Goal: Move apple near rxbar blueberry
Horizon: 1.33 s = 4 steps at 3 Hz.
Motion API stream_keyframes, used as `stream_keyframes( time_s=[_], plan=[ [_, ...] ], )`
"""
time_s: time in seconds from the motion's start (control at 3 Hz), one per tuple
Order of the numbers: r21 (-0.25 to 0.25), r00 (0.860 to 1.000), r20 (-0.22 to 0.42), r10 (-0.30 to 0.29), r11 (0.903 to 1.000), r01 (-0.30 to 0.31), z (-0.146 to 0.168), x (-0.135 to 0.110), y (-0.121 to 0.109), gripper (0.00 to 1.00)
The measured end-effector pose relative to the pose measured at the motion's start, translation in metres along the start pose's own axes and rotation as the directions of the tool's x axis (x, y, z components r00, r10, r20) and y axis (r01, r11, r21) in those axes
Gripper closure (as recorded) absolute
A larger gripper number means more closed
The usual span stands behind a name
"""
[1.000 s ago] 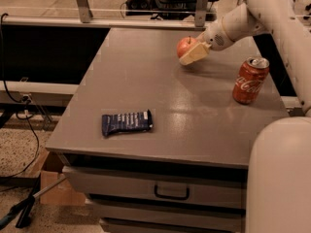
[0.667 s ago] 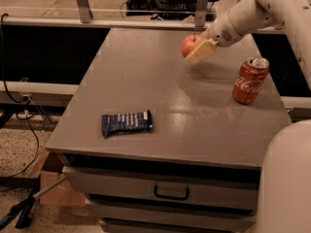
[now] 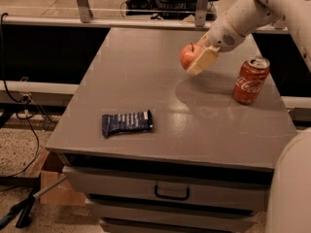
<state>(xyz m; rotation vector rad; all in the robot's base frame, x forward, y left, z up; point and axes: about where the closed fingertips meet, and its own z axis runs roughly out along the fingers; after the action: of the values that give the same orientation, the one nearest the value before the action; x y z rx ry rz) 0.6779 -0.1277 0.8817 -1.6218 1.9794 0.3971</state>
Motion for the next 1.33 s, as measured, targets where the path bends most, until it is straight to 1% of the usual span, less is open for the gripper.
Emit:
stream_keyframes(
  time_s=[0.33,0.67,1.0,1.33],
  plan=[
    [0.004,1.0,0.003,0.001,1.0,-0.001,0.001,-0.001,-0.001,1.0],
    [-0.01,1.0,0.018,-0.015,0.9998,0.015,-0.001,-0.005,0.012,1.0],
    [-0.06,0.997,0.053,-0.058,0.9963,0.061,0.005,-0.018,0.064,1.0],
    [-0.105,0.996,0.075,-0.057,0.9924,0.065,0.025,-0.022,0.1,1.0]
  ],
)
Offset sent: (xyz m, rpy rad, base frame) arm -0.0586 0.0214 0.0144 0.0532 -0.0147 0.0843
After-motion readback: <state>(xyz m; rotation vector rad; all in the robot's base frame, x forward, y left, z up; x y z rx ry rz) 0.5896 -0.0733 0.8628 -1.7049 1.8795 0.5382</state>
